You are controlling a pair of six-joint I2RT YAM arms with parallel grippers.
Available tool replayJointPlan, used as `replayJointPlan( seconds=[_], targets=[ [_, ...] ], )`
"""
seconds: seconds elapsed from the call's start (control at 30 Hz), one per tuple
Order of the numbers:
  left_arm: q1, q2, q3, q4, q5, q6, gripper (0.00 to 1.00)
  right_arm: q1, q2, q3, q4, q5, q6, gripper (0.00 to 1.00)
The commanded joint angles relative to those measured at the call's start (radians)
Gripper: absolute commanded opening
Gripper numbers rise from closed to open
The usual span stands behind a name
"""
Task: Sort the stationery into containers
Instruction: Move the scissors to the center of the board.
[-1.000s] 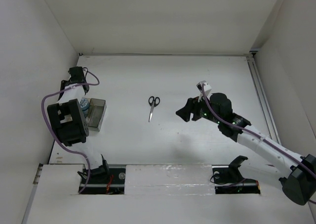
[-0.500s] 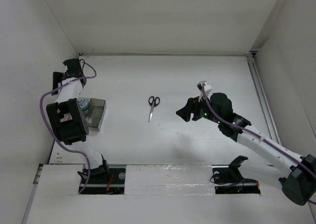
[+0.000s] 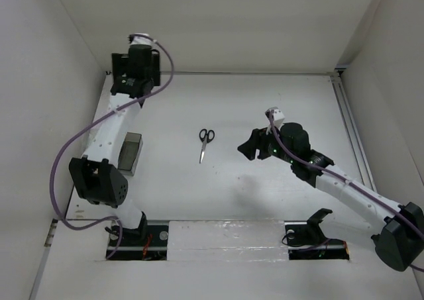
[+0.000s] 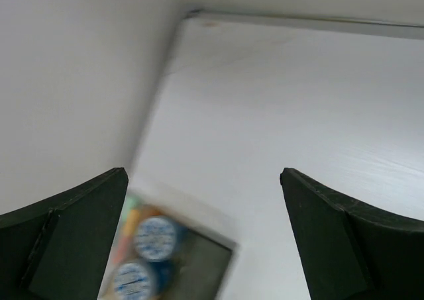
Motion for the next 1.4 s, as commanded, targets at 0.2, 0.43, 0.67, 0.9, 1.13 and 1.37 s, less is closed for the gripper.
replayJointPlan(
  seconds=[0.2, 0.43, 0.67, 0.9, 1.13, 1.37],
  targets=[
    [-0.146, -0.552, -0.541, 0.383, 0.794, -0.401, 1.0, 0.004, 0.065, 0.027, 0.012, 0.147, -0.001, 0.69],
    [-0.135, -0.677, -0.623, 0.243, 0.725, -0.521, 1.0, 0.064, 0.194, 0.146, -0.08, 0.303, 0.025, 0.69],
    [-0.126, -1.007, -0.907, 0.534, 0.951, -0.633, 1.0, 0.129, 0.482, 0.405, -0.228, 0.442, 0.043, 0.67],
    [-0.126, -0.985, -0.867, 0.255, 0.755, -0.48, 1.0, 0.184, 0.769, 0.658, -0.327, 0.552, 0.065, 0.64],
    [-0.126, -1.076, -0.896, 0.204, 0.613, -0.504, 1.0, 0.196, 1.015, 0.925, -0.427, 0.587, 0.096, 0.62],
    [-0.126, -1.058, -0.896, 0.204, 0.661, -0.495, 1.0, 0.166, 1.147, 1.08, -0.521, 0.612, 0.105, 0.59]
  ],
)
